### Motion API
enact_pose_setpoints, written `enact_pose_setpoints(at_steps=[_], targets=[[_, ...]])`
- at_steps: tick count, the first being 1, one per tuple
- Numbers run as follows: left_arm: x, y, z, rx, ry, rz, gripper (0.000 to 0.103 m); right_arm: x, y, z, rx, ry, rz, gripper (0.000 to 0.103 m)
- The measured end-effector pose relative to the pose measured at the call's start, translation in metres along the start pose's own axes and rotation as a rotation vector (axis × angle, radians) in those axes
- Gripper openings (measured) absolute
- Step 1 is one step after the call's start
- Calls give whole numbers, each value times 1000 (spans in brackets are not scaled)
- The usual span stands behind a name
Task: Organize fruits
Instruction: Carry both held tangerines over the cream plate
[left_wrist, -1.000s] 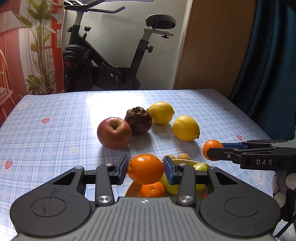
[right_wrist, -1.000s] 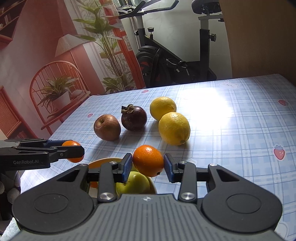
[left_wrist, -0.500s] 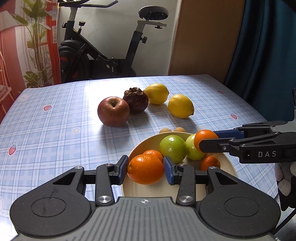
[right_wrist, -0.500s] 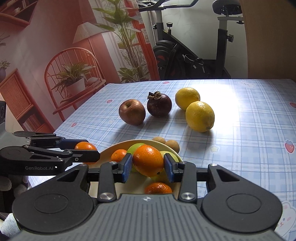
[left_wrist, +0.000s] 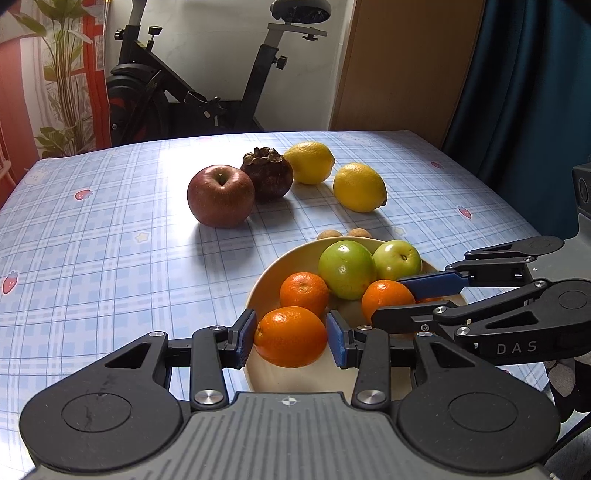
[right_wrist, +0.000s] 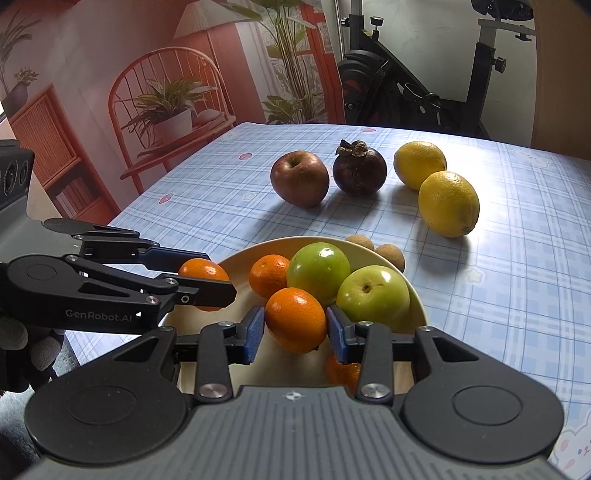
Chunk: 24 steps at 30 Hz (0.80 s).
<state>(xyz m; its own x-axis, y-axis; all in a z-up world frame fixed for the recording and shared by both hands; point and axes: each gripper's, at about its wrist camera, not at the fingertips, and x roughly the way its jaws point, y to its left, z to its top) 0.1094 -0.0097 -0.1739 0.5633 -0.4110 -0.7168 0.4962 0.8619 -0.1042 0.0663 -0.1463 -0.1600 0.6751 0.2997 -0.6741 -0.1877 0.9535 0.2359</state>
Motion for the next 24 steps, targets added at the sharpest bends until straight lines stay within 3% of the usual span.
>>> enact_pose_setpoints(at_steps=[24], targets=[[14, 8, 0, -37, 29, -33, 44, 9, 3, 0, -47, 22, -7, 40]])
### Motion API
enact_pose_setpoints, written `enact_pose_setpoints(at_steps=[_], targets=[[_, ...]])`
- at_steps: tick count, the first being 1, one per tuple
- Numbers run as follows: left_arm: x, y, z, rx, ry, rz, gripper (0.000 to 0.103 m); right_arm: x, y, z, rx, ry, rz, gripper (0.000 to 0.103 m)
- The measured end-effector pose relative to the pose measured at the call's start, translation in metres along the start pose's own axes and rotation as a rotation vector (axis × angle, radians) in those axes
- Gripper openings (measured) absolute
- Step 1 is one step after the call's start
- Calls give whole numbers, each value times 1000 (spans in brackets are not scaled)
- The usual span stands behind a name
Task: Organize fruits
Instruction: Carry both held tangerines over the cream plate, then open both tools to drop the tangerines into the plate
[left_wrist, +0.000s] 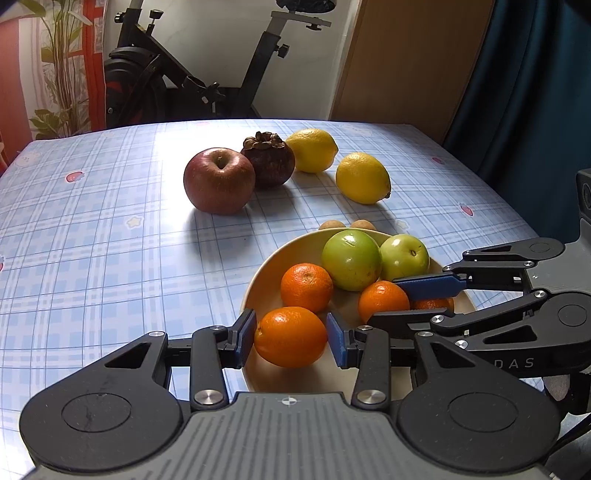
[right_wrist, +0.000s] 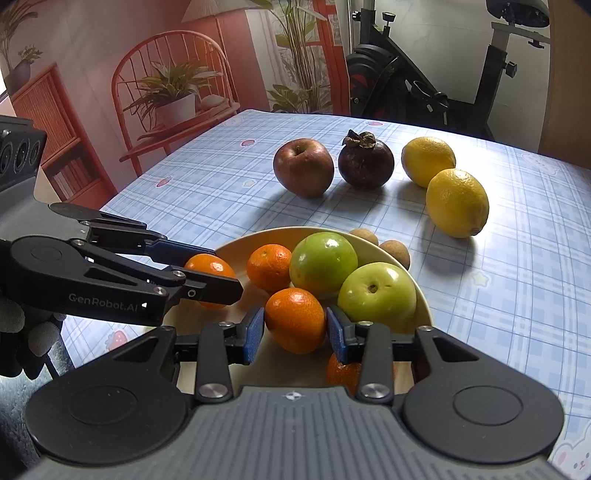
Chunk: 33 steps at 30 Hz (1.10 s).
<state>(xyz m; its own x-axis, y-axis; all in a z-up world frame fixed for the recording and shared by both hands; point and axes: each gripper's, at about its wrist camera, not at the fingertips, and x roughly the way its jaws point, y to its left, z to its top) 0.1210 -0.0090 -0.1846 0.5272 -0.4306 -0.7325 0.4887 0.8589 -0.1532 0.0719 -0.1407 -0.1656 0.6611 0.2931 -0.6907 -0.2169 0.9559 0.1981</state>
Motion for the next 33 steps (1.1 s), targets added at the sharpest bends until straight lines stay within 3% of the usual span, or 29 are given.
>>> enact_pose_setpoints(at_steps=[12, 22, 33], targets=[[-6, 4, 4, -41, -16, -11, 44, -3, -2, -1, 6, -1, 4, 41], [-21, 9, 15, -77, -76, 7, 44, -18, -6, 5, 22, -53, 12, 40], [-28, 2, 44, -60, -143, 23, 44, -40, -52, 20, 124, -131, -39, 41]])
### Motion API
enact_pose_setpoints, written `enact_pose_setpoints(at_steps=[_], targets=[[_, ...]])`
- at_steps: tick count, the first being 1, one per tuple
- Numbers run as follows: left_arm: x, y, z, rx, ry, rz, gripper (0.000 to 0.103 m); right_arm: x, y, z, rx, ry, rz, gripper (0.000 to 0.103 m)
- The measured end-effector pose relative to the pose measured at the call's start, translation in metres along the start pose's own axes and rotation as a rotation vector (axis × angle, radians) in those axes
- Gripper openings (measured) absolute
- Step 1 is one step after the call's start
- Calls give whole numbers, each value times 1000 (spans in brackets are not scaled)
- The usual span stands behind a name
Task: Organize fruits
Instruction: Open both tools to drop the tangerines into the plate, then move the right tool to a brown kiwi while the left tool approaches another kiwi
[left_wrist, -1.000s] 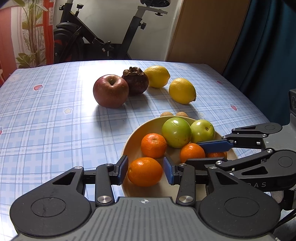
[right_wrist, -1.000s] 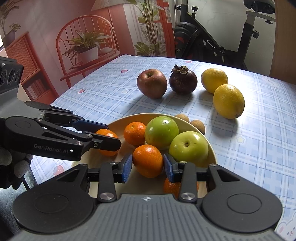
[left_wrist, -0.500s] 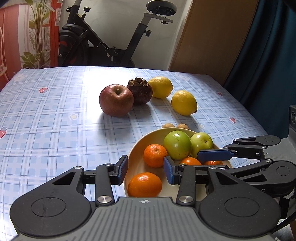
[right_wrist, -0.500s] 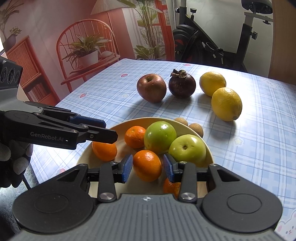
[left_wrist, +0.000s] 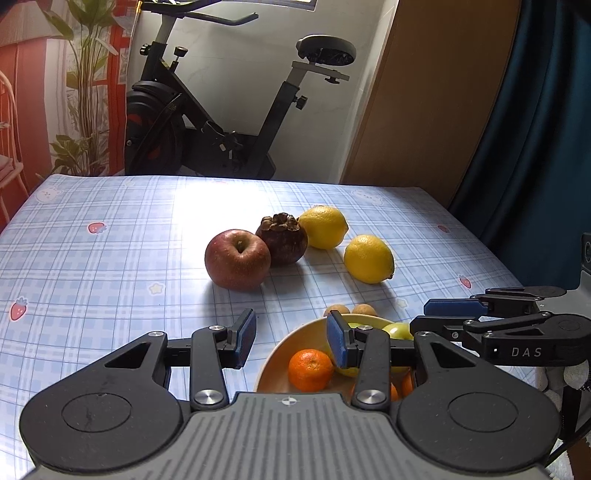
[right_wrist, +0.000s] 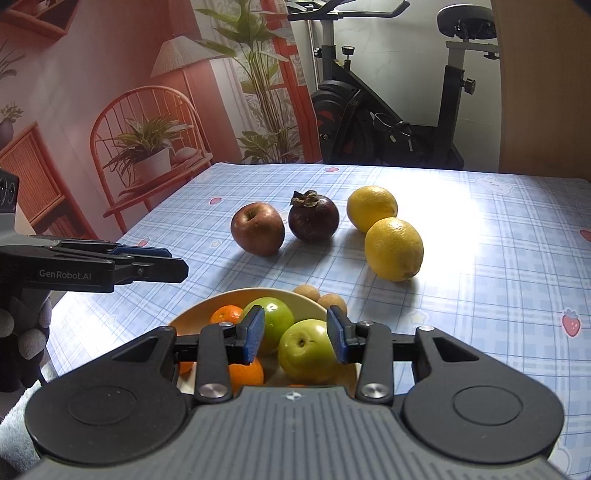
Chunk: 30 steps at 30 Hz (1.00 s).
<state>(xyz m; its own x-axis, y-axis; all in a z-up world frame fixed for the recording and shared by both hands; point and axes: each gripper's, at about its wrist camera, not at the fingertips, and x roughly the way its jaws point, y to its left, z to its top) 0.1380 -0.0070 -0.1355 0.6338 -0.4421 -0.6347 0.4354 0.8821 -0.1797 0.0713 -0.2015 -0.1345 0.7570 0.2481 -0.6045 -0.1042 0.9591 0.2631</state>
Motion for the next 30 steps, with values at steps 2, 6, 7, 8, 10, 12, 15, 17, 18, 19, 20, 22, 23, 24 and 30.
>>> enact_pose_setpoints(at_steps=[2, 6, 7, 8, 10, 12, 15, 17, 18, 19, 20, 22, 23, 24, 30], targets=[[5, -4, 7, 6, 0, -1, 44, 2, -13, 4, 26, 4, -7, 41], [15, -9, 17, 20, 5, -4, 44, 9, -30, 11, 55, 15, -12, 41], [19, -10, 19, 25, 9, -3, 44, 11, -33, 13, 54, 19, -11, 41], [22, -11, 22, 30, 13, -1, 44, 15, -34, 14, 54, 27, -8, 41], [28, -12, 25, 35, 21, 2, 44, 23, -37, 16, 54, 48, 4, 40], [33, -11, 26, 31, 28, 6, 44, 32, -38, 17, 57, 70, 17, 40], [41, -8, 28, 14, 43, 11, 44, 46, -39, 20, 63, 103, 31, 40], [44, -5, 28, 7, 48, 13, 44, 55, -39, 23, 68, 129, 39, 40], [45, -4, 29, 6, 48, 14, 44, 59, -39, 23, 69, 137, 43, 40], [45, -4, 29, 3, 49, 15, 44, 63, -40, 24, 69, 144, 45, 40], [46, -3, 29, 0, 50, 15, 44, 66, -39, 25, 68, 150, 45, 40], [47, -1, 29, -5, 54, 18, 44, 71, -39, 27, 69, 159, 37, 40], [48, -1, 29, -6, 56, 18, 44, 72, -39, 27, 71, 162, 34, 40], [48, 0, 29, -7, 58, 17, 44, 73, -39, 27, 73, 170, 29, 40], [51, -1, 31, -5, 61, 11, 44, 69, -40, 26, 71, 178, 19, 39]])
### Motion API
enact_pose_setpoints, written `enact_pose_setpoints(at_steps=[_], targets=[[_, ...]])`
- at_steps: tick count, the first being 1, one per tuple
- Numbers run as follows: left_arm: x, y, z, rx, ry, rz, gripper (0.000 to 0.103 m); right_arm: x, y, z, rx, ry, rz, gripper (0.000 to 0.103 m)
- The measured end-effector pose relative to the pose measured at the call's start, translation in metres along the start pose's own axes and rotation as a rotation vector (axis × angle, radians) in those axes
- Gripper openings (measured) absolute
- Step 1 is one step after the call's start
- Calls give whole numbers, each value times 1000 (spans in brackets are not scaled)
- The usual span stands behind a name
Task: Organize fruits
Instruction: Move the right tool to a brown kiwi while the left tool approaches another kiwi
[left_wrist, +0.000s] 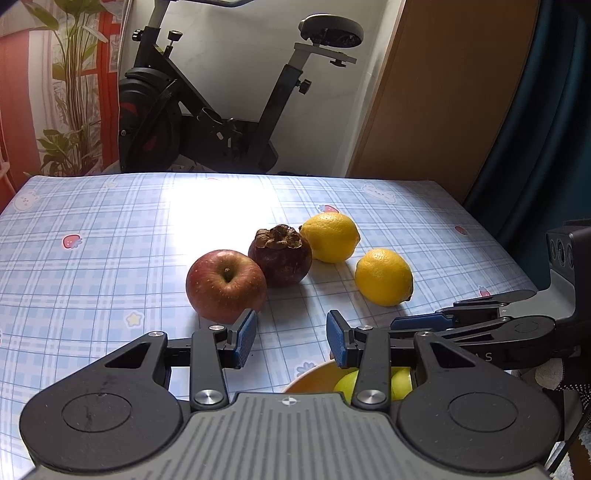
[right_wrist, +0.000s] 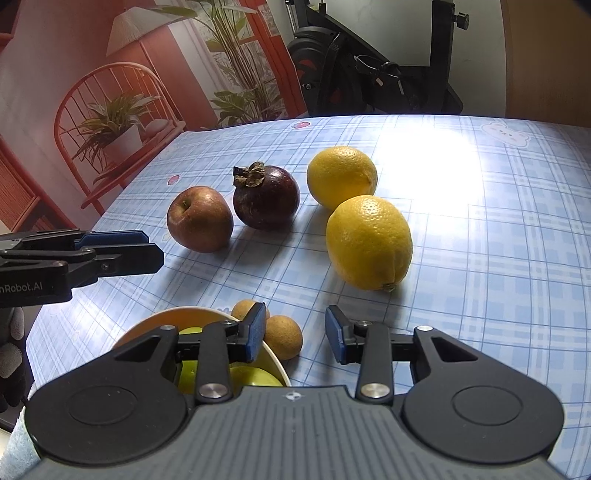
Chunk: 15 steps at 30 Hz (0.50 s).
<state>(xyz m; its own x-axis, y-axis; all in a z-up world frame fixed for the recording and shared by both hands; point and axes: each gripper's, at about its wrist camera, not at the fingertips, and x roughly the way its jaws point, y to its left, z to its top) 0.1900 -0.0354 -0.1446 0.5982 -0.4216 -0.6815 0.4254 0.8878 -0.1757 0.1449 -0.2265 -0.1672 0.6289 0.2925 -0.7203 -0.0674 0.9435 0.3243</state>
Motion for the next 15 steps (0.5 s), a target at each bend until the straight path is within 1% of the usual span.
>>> enact_pose_setpoints(at_steps=[4, 8, 9, 12, 15], targets=[[2, -2, 0, 6, 3, -2, 44, -8, -6, -2, 12, -5, -9, 39], [1, -1, 0, 1, 0, -7, 44, -16, -18, -1, 42, -16, -84, 39], [1, -1, 0, 0, -1, -7, 44, -18, -22, -1, 57, -19, -89, 38], [2, -1, 0, -3, -3, -11, 44, -26, -28, -2, 91, -47, -66, 37], [3, -2, 0, -3, 0, -13, 44, -27, -23, 0, 81, -49, -48, 37]])
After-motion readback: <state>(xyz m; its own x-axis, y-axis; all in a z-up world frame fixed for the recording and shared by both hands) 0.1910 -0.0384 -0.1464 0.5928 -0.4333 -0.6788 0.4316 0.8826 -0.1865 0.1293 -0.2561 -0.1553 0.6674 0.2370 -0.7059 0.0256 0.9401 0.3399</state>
